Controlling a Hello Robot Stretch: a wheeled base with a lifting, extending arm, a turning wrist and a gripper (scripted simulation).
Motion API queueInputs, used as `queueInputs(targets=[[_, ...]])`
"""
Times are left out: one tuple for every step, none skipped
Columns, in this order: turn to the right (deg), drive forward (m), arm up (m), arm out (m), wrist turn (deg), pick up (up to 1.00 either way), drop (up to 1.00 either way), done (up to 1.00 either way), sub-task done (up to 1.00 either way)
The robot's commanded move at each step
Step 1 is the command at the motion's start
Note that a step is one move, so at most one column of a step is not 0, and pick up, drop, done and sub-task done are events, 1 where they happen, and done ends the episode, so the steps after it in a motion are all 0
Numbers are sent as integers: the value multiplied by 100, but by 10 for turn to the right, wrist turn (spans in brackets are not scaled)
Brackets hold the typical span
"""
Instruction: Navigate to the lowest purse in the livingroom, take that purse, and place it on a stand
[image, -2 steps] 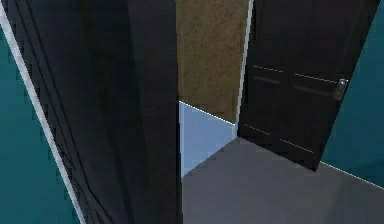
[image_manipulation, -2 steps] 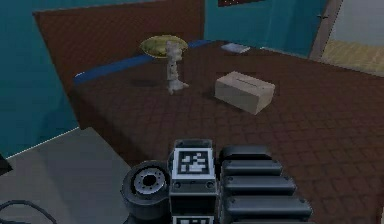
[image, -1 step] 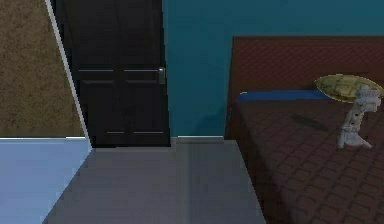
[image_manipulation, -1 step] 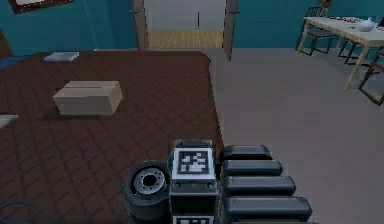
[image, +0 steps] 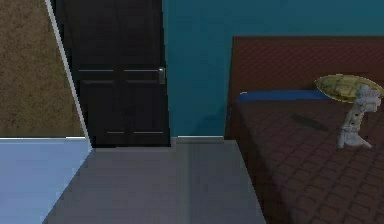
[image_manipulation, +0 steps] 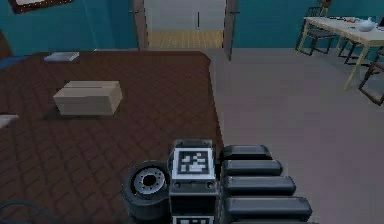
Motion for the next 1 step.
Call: queueInputs(targets=[[450, 0, 0, 0, 0, 0, 0, 0, 0]])
